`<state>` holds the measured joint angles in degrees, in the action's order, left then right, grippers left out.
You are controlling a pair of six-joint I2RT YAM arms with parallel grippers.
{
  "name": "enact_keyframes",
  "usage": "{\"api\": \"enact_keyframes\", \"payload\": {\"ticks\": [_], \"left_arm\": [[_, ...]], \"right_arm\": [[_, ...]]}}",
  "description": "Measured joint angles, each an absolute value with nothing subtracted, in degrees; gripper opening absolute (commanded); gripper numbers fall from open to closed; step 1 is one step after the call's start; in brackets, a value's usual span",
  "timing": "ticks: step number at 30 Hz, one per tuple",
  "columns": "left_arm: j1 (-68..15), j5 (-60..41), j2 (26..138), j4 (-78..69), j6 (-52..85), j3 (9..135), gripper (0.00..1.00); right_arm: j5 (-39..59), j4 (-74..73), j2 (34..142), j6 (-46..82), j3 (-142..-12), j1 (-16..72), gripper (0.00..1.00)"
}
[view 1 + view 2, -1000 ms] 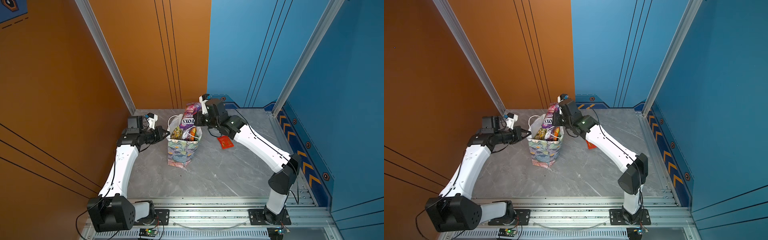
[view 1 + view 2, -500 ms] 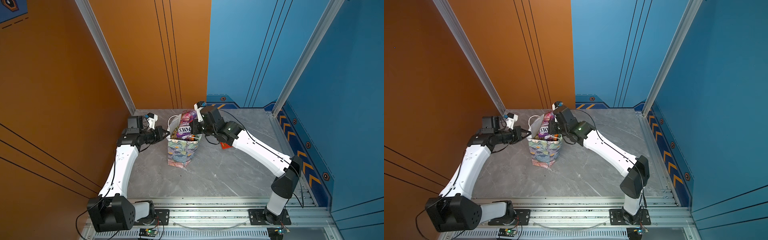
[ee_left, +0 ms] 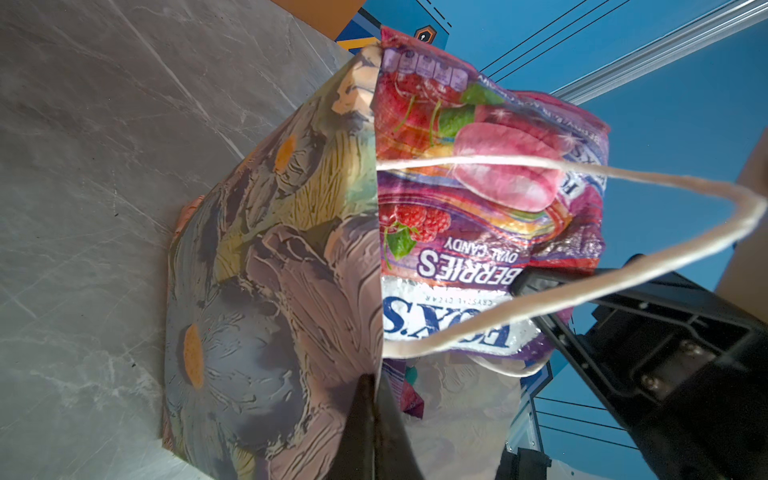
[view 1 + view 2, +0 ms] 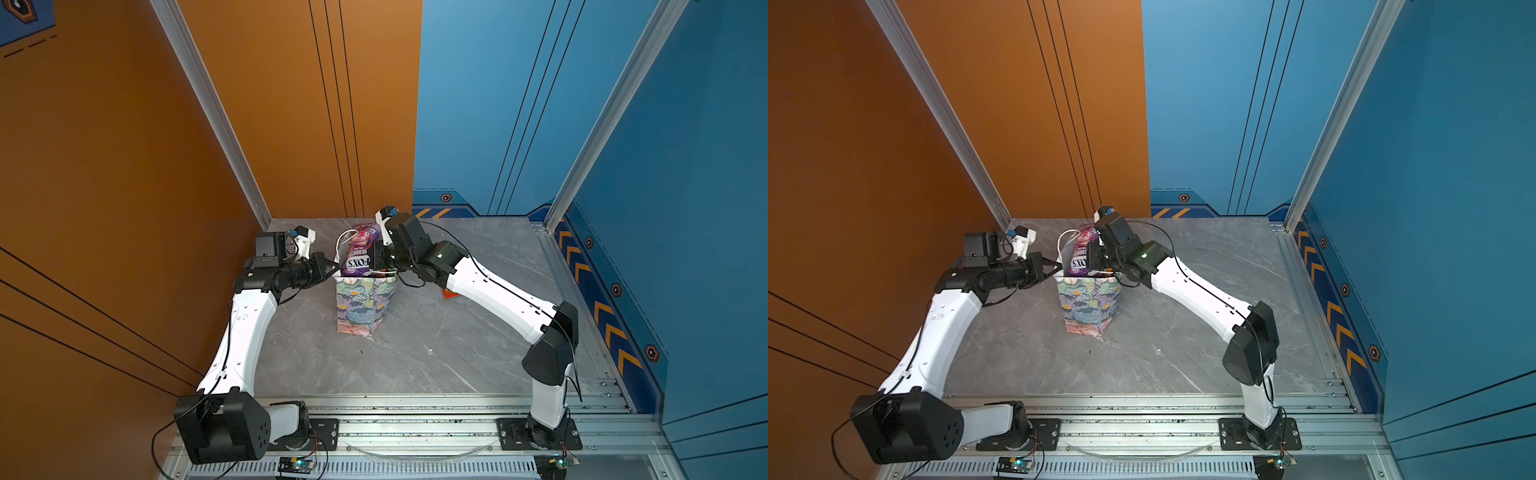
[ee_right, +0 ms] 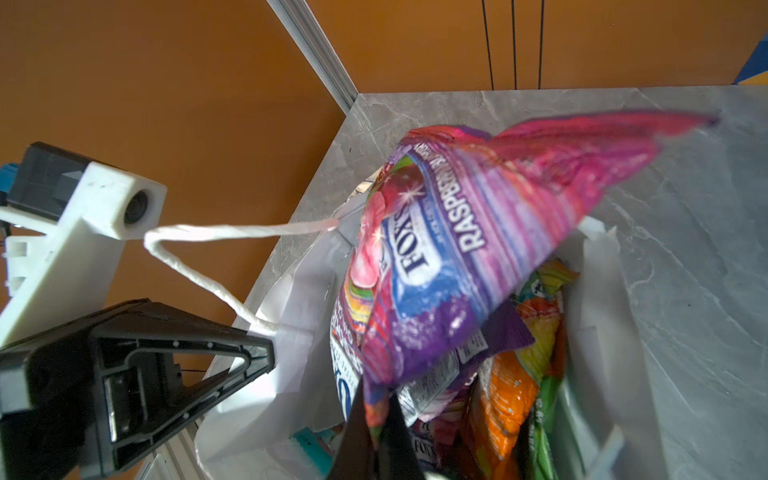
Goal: Place the snacks into the paper bag
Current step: 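Lower the Fox's berries packet into the bag and open the right gripper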
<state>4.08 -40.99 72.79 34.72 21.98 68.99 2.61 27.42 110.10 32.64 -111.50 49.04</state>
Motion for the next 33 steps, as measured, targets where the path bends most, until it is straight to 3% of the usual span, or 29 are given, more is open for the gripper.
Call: {"api": "enact_keyframes", "payload": {"ticks": [13, 15, 17, 19, 23, 28, 33], "left_arm": [[4.08, -41.01, 72.79, 34.85, 21.98, 68.84, 0.00], [4.08, -41.01, 72.79, 34.85, 21.98, 68.84, 0.00], [4.08, -41.01, 72.79, 34.85, 21.98, 68.84, 0.00], [4.08, -41.04, 72.79, 34.85, 21.98, 68.84, 0.00], [4.08, -41.21, 72.79, 34.87, 21.98, 68.84, 0.00], [4.08, -41.23, 72.75, 34.89, 21.98, 68.84, 0.00], [4.08, -41.23, 72.75, 34.89, 21.98, 68.84, 0.00]], "right_arm": [[3.27, 27.03, 110.45, 34.98, -111.90, 48.97, 0.00], [3.25, 26.06, 110.15, 35.51, -110.67, 48.97, 0.13], [3.20, 25.45, 109.69, 36.38, -109.21, 48.97, 0.42], [3.18, 25.19, 109.25, 36.45, -107.96, 48.97, 0.63], [2.28, 25.02, 107.11, 35.81, -106.78, 48.47, 0.74], [-0.16, 23.73, 100.09, 34.39, -104.86, 46.41, 0.74], [-1.32, 22.02, 95.83, 33.04, -105.25, 43.77, 0.62]]}}
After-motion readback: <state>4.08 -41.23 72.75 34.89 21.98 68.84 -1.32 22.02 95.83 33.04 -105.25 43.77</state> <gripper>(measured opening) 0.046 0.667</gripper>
